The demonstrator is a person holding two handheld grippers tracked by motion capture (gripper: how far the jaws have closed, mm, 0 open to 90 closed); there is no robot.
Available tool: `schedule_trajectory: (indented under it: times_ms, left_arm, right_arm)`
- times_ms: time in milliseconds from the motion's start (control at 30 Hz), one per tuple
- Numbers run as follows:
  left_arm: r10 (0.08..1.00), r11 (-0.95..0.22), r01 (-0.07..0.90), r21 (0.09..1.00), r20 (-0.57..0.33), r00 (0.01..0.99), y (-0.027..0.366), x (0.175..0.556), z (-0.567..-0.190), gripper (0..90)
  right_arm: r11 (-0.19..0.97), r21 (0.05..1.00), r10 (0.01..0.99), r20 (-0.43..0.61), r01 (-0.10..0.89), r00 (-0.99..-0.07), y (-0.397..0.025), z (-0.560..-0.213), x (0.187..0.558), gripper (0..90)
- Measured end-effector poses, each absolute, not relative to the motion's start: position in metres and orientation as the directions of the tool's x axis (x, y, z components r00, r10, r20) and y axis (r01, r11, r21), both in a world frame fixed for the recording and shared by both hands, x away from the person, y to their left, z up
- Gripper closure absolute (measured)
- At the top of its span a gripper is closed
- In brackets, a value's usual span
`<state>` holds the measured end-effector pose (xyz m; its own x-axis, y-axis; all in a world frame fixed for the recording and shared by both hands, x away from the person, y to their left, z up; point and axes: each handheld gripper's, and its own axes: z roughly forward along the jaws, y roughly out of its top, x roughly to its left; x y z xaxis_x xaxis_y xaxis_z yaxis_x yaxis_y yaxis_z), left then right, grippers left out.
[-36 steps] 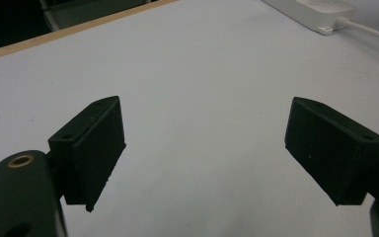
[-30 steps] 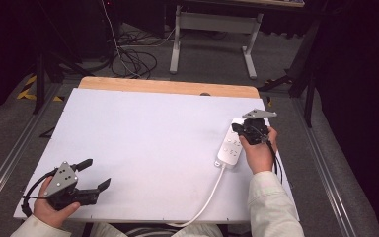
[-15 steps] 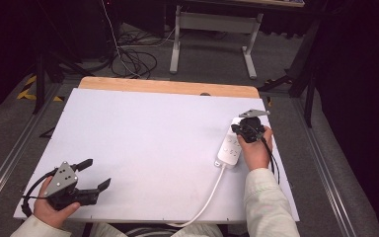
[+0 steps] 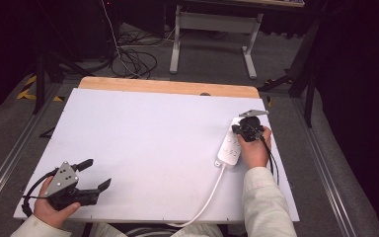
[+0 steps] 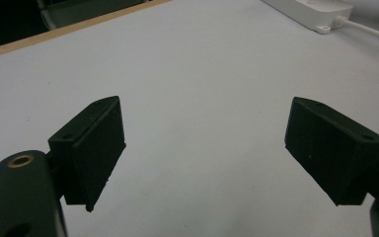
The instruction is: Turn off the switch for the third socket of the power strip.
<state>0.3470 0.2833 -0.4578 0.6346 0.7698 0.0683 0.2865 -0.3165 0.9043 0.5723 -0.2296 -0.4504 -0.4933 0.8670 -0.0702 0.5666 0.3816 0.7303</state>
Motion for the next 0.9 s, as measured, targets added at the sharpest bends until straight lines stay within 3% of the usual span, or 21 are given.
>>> schedule_trajectory:
  times_ms: [900]
  left_arm:
    - [0.768,-0.318,0.286,0.904,0.069,0.636,0.2829,0.3472,-0.458,16.0]
  right_arm:
    - [0.427,0.708,0.863,-0.134,0.562,-0.486,-0.2229,-0.4546,0.5727,90.0]
